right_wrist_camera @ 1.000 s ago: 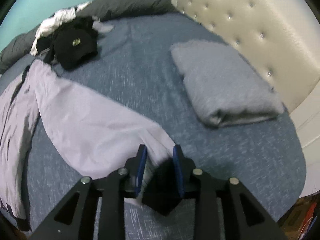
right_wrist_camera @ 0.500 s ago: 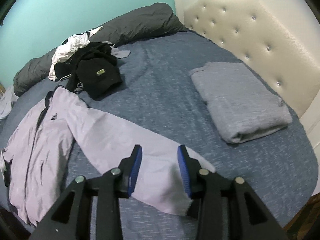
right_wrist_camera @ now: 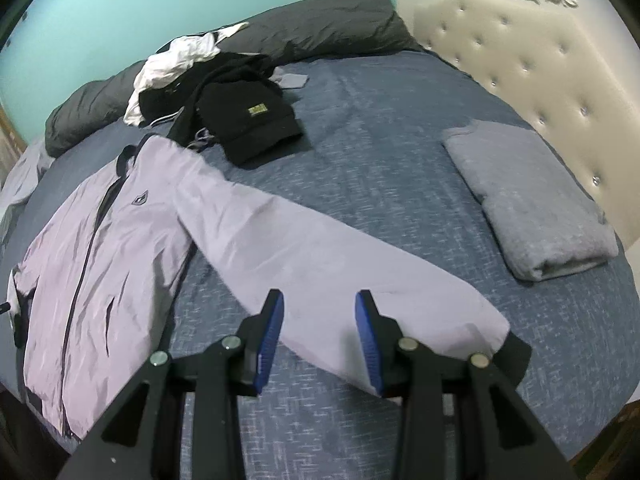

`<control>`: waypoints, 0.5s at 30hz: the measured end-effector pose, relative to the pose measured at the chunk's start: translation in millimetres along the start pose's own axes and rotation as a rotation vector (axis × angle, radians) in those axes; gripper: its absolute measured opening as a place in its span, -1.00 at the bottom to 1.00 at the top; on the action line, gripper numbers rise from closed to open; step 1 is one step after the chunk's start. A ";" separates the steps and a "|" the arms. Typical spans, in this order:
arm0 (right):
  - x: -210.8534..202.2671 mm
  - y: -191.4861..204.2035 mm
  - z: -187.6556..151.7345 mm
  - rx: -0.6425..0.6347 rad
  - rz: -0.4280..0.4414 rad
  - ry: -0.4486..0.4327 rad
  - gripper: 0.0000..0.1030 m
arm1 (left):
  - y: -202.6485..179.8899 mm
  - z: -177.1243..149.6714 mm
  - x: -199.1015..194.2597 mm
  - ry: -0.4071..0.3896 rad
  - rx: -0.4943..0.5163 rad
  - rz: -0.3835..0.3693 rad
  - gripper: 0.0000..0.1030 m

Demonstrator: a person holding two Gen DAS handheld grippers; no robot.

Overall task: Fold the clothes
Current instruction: 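Grasp the other black cuff with the left tool and lift the sleeve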

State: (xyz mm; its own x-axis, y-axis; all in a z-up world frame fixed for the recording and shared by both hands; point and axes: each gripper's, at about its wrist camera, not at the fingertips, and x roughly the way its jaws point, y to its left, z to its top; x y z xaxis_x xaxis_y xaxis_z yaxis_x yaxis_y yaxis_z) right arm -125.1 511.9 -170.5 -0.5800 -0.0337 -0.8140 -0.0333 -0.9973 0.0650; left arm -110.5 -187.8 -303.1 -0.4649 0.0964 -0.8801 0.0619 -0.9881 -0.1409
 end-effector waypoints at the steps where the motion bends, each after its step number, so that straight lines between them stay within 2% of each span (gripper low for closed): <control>1: -0.1 3.1 -0.4 -0.005 0.002 0.002 -0.28 | -2.9 -2.2 4.2 0.009 0.016 0.012 0.07; 3: 0.2 6.2 -1.0 -0.012 0.006 0.005 -0.28 | -7.1 -6.2 11.6 0.027 0.042 0.020 0.07; 5: 0.9 8.4 -1.4 -0.017 0.010 0.010 -0.28 | -8.2 -9.5 17.7 0.044 0.059 0.023 -0.06; 7: 1.4 9.8 -2.8 -0.018 0.008 0.015 -0.28 | -5.0 -11.6 21.5 0.054 0.069 0.039 -0.61; 9: 1.7 10.7 -3.6 -0.016 0.005 0.019 -0.28 | 0.8 -12.2 20.6 0.052 0.070 0.048 -0.83; 11: 1.6 10.3 -3.7 -0.015 0.002 0.020 -0.28 | 7.2 -12.6 16.4 0.047 0.065 0.039 -0.90; 15: 2.4 9.9 -4.1 -0.003 -0.002 0.021 -0.28 | 11.4 -14.0 0.6 0.021 0.058 0.027 -0.91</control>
State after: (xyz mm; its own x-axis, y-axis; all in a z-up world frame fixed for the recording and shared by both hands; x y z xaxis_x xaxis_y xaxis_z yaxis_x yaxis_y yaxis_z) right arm -123.5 501.7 -174.2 -0.5630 -0.0330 -0.8258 -0.0322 -0.9976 0.0618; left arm -97.6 -197.3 -311.6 -0.4449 0.0720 -0.8927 0.0227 -0.9955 -0.0916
